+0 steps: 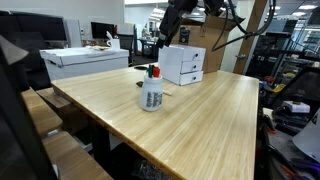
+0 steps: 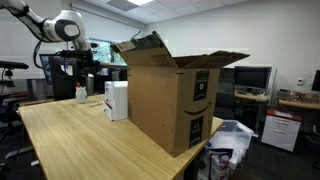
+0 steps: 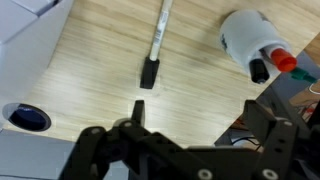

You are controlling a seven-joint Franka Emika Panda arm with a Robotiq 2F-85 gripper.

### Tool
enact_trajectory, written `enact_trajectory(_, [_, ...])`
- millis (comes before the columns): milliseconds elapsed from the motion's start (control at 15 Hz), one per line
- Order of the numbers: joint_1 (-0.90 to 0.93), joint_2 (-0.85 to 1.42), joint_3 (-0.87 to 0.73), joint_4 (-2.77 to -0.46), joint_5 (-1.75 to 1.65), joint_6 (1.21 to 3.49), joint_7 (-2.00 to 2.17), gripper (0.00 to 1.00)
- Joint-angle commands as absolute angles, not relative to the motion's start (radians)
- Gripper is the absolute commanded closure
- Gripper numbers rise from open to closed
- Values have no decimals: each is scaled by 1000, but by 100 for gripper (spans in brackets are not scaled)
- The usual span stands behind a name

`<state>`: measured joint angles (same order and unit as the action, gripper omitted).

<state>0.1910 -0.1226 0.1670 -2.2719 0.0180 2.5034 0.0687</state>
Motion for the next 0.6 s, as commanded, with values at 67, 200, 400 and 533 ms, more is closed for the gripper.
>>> enact_trajectory(67, [167, -137, 167, -2342, -13, 2496, 100, 0])
enact_trajectory(200, [168, -137, 168, -2377, -2, 2505, 94, 0])
enact_trajectory(400, [172, -141, 171, -2423, 8, 2526, 95, 0])
enact_trajectory(533, [172, -137, 175, -2449, 8, 2547, 110, 0])
